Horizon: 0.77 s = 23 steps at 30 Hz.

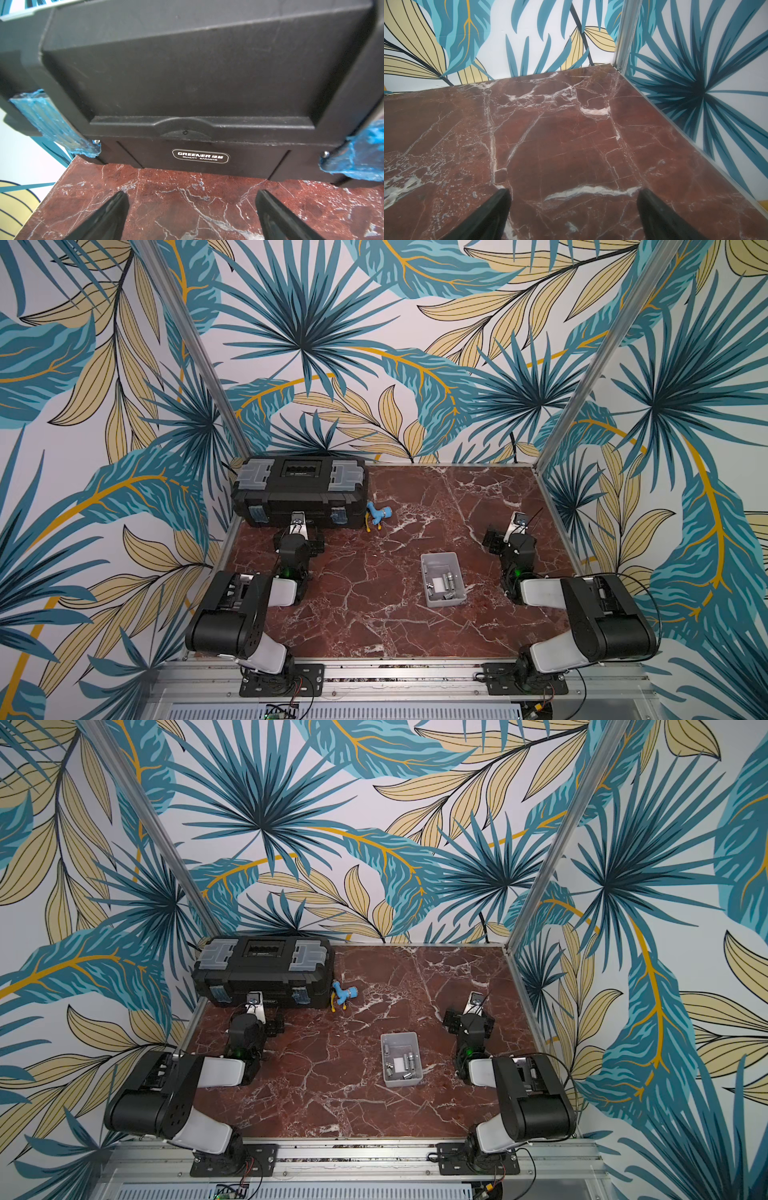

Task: Put the socket on the desktop into the storage box
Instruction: Reset both arms

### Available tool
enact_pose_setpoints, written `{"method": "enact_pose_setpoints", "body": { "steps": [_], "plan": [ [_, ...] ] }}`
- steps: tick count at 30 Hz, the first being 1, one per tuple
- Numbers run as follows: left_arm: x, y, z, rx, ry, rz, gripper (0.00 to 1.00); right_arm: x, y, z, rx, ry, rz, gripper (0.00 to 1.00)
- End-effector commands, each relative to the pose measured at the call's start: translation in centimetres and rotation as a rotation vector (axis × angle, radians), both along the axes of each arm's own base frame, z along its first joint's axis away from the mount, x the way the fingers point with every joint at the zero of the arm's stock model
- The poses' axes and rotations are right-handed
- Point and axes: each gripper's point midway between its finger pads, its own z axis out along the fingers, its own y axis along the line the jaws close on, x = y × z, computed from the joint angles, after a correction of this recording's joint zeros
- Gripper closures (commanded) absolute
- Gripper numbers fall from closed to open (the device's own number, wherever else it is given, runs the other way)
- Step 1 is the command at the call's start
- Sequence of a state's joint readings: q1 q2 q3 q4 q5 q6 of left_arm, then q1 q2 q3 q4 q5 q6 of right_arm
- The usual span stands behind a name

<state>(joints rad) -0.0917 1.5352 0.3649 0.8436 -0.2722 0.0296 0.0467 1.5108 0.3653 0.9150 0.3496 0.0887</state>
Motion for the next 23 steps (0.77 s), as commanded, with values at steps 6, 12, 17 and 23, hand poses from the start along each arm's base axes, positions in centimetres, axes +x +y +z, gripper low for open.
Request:
{"method": "enact_pose_setpoints", "body": {
  "steps": [6,12,17,23],
  "plan": [
    [0.92,-0.27,1.72,0.002,-0.043,-0.008,0.0,0.28,0.24,0.56,-0.007,-0.01,0.011,0.0],
    [0.91,-0.27,1.74,0.002,-0.043,-0.008,0.0,0.25,0.24,0.51,-0.007,-0.009,0.011,0.0],
    [0.92,-0.26,1.74,0.002,-0.044,-0.008,0.0,0.39,0.26,0.45,-0.008,-0.005,0.012,0.01],
    [0.92,-0.27,1.73,0.002,-0.043,-0.008,0.0,0.37,0.28,0.46,-0.008,-0.004,0.013,0.0]
  ]
}}
